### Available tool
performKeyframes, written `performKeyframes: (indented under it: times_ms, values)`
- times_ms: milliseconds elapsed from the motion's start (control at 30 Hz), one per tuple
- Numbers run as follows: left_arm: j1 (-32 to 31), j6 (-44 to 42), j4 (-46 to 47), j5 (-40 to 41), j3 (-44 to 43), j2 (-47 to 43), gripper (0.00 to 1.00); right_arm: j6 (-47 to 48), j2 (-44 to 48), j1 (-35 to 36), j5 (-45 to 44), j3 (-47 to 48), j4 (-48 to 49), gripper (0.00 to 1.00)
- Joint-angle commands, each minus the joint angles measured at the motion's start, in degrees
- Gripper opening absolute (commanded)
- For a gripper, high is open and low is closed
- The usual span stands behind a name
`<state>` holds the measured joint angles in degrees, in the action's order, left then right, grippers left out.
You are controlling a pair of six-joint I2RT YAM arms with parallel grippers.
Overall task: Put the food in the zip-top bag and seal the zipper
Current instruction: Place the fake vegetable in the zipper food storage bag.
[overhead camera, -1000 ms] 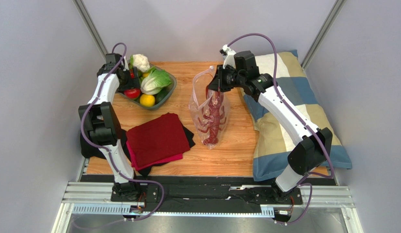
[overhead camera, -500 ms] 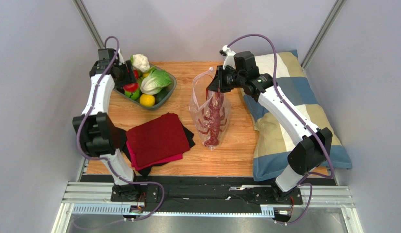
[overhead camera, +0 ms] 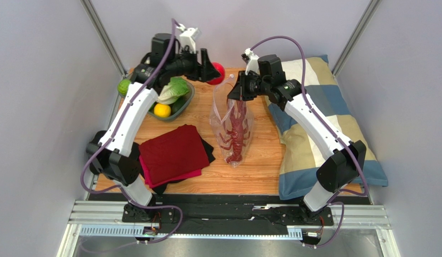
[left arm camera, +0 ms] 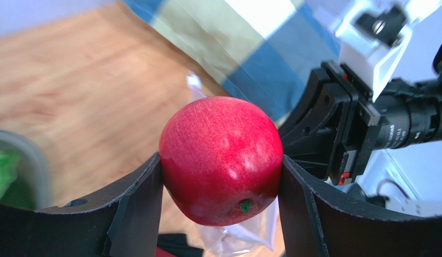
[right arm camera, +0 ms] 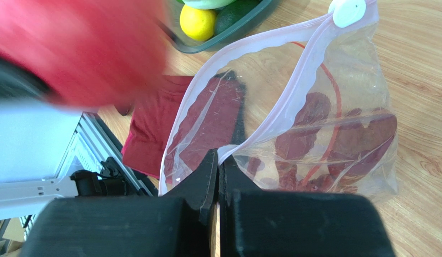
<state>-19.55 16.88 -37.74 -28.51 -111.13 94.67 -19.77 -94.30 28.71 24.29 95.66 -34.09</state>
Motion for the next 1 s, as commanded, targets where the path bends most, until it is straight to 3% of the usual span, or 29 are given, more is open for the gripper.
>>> performKeyframes:
  times_ms: [0, 233, 333, 433, 533, 567, 700, 867, 967]
  values:
    - [-4.4, 1.7, -1.7, -3.6, -0.2, 3.3, 0.43, -0.8, 1.9, 0.1, 1.9, 2.8, 0.6, 0.0]
    - [-6.7, 1.5, -6.4, -3.1, 3.5, 4.2, 0.43, -0.5, 4.9, 0.1, 0.8, 1.4, 2.1, 0.0]
    - [-6.7, -0.2, -8.5, -3.2, 5.1, 3.2, 0.48, -0.4, 5.6, 0.1, 0.0, 1.1, 2.9, 0.0]
    - [-6.7, -4.2, -12.5, -2.8, 4.5, 2.7, 0.57, -0.2, 5.7, 0.1, -0.2, 1.5, 3.3, 0.0]
    - [-6.7, -8.9, -16.6, -4.0, 2.8, 2.2, 0.73, -0.1, 5.7, 0.1, -0.3, 1.9, 3.6, 0.0]
    - [-6.6, -10.5, -17.4, -4.4, 2.2, 1.7, 0.82, -0.1, 5.7, 0.1, -0.1, 1.9, 3.4, 0.0]
    - [-6.3, -13.2, -20.1, -5.1, -0.8, -1.1, 0.99, 0.2, 5.8, 0.1, 0.0, 1.6, 3.3, 0.0]
    - [-0.1, -10.3, -16.6, -8.0, 0.0, -5.5, 0.99, 0.8, 5.8, 0.1, 0.1, 1.5, 3.1, 0.0]
    - [7.0, -8.8, -14.4, -4.2, 1.5, -6.8, 0.99, 0.9, 5.6, 0.1, 0.8, 1.6, 3.1, 0.0]
